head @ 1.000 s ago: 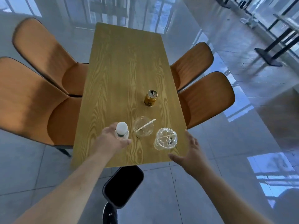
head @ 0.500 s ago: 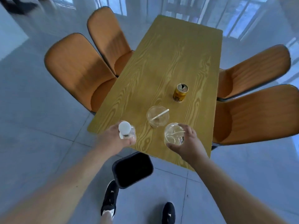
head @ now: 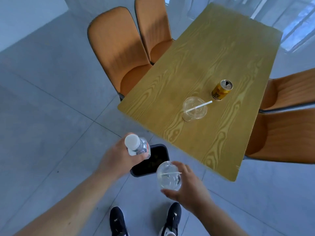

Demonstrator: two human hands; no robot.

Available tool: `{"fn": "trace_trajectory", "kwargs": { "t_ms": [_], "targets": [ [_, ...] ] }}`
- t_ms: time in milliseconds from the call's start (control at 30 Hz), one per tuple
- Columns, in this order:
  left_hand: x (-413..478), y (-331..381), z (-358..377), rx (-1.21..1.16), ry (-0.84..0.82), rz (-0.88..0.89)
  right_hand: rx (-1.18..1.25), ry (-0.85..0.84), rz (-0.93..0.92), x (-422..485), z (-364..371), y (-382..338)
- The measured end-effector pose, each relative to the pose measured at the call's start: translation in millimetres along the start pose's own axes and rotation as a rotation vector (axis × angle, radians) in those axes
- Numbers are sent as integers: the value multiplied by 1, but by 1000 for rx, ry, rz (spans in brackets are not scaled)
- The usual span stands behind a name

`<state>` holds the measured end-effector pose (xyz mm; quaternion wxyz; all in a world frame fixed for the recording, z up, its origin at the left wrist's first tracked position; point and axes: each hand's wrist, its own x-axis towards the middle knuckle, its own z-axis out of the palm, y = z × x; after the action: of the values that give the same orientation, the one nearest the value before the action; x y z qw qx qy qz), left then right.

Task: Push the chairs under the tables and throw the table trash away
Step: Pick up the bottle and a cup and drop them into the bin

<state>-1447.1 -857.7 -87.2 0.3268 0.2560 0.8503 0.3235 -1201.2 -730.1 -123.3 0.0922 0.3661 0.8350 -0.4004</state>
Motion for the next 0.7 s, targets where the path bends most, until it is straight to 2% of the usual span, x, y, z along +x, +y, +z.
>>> {"fn": "trace_trajectory", "kwargs": {
  "t_ms": [167, 367, 700],
  "targets": [
    [9, -46, -4, 33, 73, 7, 22, 104, 59, 42, 47, 24],
    [19, -98, 27, 2, 115, -59, 68, 224, 123, 113, 92, 62],
    [46, -119, 63, 56, 129, -69, 160, 188, 168, 157, 120, 78]
  ]
}}
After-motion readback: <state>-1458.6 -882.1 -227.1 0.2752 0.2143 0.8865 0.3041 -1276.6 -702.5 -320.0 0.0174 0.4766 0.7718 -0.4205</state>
